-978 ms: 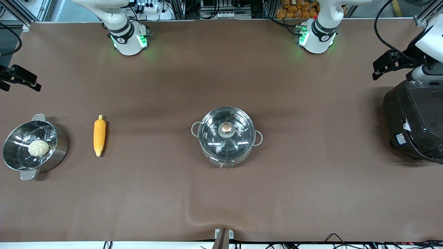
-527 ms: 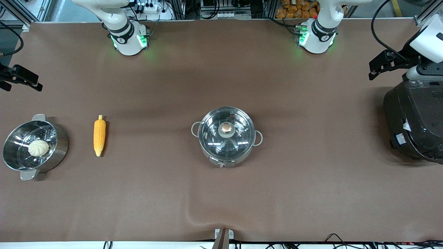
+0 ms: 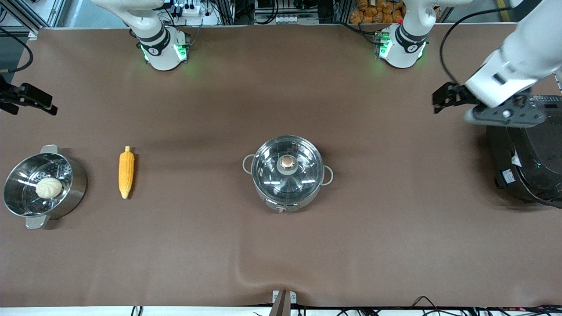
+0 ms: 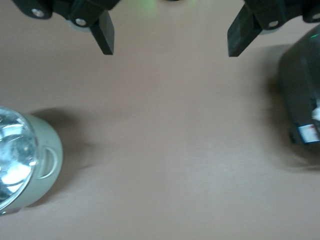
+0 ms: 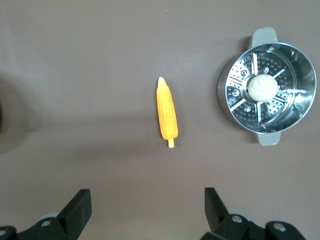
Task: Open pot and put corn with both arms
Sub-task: 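Reach the left gripper to the lid knob while the right gripper reaches the corn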
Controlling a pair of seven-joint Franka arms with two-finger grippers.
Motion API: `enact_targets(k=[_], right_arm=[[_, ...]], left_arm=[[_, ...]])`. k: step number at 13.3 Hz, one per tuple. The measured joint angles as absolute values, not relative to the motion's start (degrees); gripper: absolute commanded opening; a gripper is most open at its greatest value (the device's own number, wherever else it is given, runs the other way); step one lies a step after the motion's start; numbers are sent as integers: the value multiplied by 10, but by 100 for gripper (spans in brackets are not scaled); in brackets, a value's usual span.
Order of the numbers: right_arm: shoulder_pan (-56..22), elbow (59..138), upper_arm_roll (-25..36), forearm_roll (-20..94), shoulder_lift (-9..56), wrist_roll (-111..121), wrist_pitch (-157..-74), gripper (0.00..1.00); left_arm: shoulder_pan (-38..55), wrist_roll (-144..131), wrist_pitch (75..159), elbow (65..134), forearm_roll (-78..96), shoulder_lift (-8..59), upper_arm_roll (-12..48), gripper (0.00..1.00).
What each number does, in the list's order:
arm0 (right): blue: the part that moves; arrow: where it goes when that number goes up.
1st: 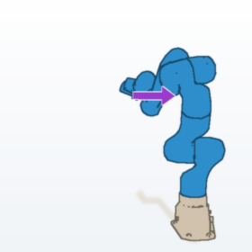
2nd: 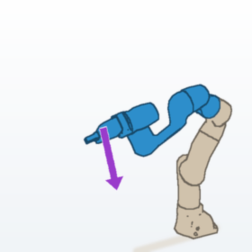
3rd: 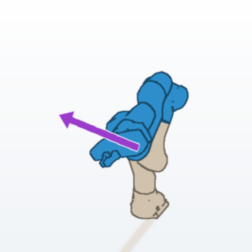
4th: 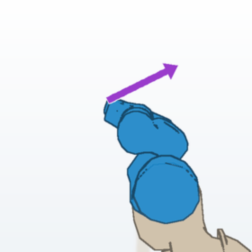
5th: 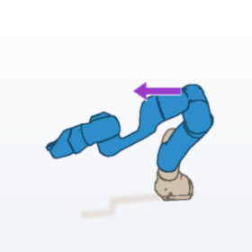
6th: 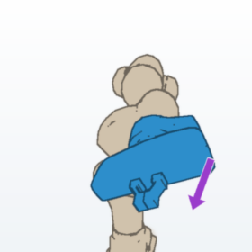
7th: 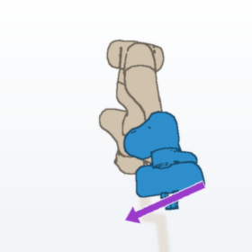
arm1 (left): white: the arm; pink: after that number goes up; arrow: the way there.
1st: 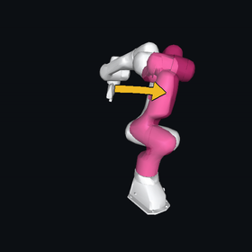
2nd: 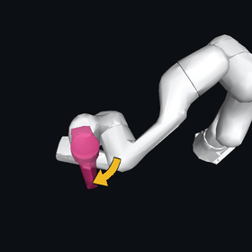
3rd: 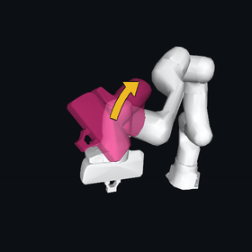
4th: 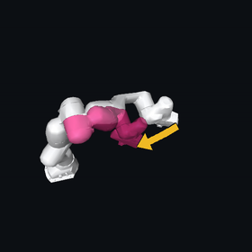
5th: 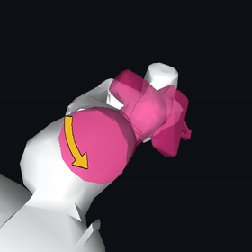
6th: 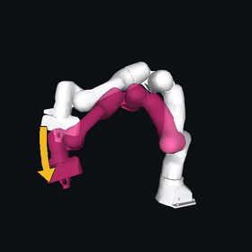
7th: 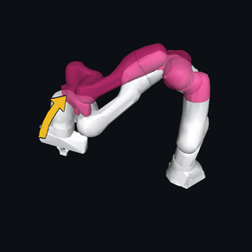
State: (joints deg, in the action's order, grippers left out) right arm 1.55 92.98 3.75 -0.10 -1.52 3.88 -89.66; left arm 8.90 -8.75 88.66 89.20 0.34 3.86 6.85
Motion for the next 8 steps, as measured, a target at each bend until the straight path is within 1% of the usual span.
enact_targets(k=[3,5,8], right_arm=[[3,989,36,-1,10,38,-993,100],[-6,1026,36,-1,40,37,-1065,100],[-2,1066,40,-1,105,37,-1169,100]], left_arm=[[113,-146,928,855,22,110,104,100],[153,-190,969,843,23,150,110,100],[228,-284,1076,839,23,208,110,100]])
